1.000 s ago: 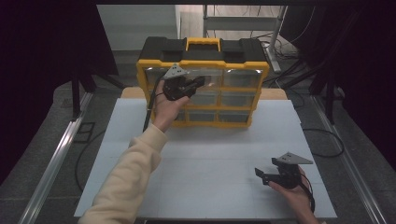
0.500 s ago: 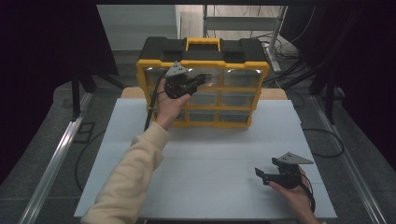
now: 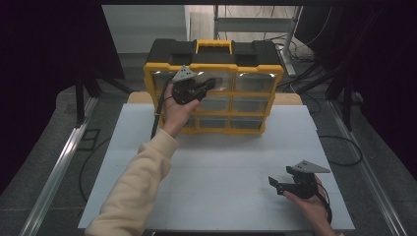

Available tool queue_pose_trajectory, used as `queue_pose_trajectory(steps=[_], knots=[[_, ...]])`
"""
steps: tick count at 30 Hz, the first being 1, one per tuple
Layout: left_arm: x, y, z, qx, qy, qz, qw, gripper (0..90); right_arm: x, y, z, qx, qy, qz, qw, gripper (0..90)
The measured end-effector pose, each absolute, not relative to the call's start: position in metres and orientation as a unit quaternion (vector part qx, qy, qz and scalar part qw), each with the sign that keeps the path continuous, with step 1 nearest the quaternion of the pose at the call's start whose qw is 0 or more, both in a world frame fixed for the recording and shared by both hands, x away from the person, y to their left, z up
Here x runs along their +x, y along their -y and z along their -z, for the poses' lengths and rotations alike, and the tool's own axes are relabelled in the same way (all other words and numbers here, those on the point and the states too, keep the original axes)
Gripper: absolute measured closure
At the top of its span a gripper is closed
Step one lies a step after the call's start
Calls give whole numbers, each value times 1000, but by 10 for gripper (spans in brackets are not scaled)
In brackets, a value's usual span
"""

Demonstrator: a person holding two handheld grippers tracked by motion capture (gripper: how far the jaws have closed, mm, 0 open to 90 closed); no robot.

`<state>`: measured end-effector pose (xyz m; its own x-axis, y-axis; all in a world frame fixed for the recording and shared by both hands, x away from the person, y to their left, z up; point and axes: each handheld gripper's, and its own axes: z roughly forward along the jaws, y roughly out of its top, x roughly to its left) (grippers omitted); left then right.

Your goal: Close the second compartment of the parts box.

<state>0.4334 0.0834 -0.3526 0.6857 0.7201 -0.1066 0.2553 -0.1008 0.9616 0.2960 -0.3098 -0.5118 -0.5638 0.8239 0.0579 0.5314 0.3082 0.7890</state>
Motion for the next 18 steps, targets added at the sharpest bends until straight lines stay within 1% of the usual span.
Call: queue_pose_trajectory(steps=[18], knots=[[389, -109, 365, 718, -316, -185, 592, 882, 297, 308, 512, 428, -789, -404, 179, 158]])
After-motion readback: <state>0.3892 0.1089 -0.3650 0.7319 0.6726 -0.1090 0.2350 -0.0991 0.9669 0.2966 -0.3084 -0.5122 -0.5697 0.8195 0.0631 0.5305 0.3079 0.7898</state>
